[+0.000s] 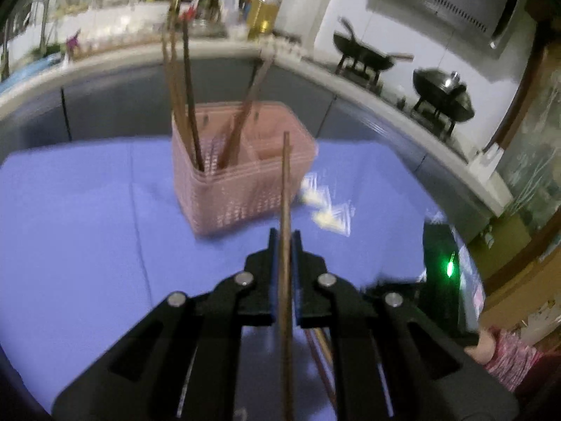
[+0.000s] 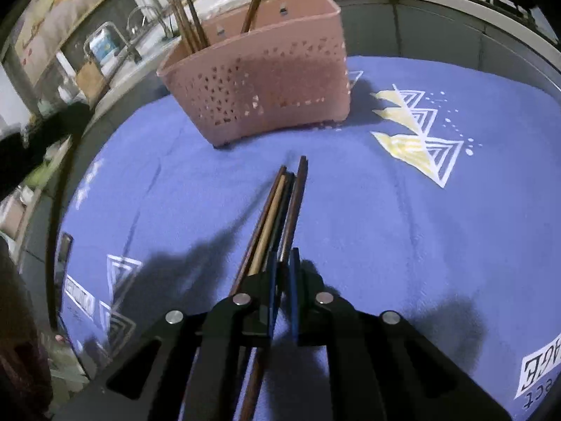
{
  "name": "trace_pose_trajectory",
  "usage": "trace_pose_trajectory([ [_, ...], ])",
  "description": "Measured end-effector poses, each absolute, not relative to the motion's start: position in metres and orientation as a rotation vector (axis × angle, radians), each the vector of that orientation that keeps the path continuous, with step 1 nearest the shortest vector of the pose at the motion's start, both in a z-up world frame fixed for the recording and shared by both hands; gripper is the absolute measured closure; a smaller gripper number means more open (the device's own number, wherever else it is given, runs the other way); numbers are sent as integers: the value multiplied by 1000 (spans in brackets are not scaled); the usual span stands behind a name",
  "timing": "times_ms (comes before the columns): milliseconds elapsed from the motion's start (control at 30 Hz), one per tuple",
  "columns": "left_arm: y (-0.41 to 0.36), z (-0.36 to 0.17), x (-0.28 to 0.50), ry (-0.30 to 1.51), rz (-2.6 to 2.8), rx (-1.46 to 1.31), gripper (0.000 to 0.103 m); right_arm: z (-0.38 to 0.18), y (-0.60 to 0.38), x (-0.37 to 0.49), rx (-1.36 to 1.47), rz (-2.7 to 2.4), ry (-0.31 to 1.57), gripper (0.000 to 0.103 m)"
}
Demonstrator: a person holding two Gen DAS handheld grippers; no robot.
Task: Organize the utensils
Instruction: 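Close the right tool on a chopstick while the left tool grasps another, then carry both chopsticks over the pink basket and open both tools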
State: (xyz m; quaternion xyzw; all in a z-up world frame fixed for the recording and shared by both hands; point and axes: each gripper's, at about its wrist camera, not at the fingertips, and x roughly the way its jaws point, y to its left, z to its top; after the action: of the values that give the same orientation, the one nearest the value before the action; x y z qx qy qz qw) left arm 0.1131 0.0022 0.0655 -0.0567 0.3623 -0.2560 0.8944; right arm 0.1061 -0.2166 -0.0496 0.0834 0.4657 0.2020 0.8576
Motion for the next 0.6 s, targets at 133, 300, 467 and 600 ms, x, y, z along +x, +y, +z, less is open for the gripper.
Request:
trace_pose_trajectory([
  [133,2,105,130,651,-578,-124,97,-1,-239,114,386,573,805,95],
  [300,-2,122,142,623,-617,-124,97,52,-267,159,829,871,704,36],
  [467,-6,124,145,613,-649,-114,97,87,-248,188,740,858,680,33],
  [600,-12,127,153,609,-649,-89,97,87,-226,215,753,921,780,97],
])
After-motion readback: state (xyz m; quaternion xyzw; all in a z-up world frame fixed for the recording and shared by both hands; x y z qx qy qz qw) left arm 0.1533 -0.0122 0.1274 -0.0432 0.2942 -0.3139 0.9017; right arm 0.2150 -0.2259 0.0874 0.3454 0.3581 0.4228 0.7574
